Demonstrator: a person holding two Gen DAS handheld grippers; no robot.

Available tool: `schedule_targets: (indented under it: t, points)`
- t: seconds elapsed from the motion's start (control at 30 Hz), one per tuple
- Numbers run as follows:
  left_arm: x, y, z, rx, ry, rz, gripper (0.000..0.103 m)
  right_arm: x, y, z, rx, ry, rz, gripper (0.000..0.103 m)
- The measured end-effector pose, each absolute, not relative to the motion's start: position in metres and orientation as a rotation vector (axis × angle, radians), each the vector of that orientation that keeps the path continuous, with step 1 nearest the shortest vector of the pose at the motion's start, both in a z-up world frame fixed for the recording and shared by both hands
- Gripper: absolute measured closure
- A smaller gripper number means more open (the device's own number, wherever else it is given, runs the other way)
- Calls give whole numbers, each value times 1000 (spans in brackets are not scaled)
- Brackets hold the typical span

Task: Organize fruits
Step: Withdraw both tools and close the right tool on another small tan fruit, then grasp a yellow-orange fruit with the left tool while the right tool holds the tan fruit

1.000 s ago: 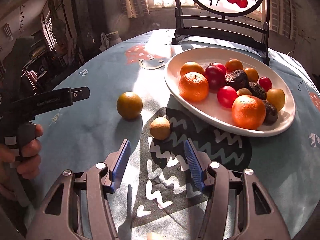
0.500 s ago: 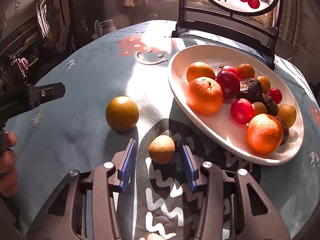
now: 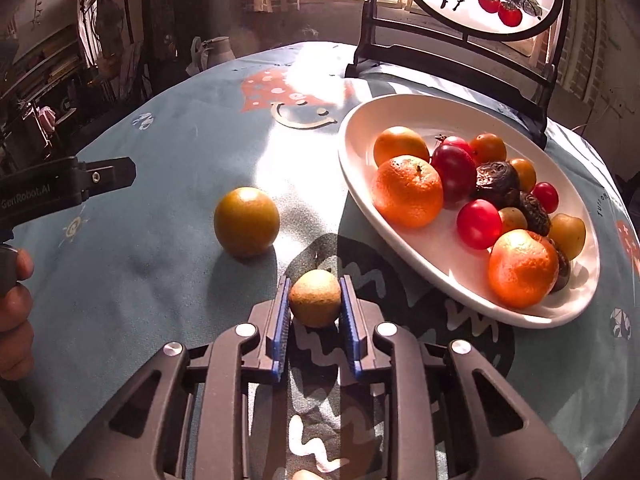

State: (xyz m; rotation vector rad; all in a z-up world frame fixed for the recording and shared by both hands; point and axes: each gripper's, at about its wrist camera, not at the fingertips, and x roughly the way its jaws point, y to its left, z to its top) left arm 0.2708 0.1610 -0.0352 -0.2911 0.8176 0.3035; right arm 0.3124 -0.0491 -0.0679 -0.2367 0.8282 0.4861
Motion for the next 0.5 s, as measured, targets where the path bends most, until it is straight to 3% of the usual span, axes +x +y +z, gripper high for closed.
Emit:
schedule_targets:
  t: [0.5]
  points:
    - [283, 107, -49, -174, 860, 53, 3, 273, -134, -50, -17, 789, 501, 78]
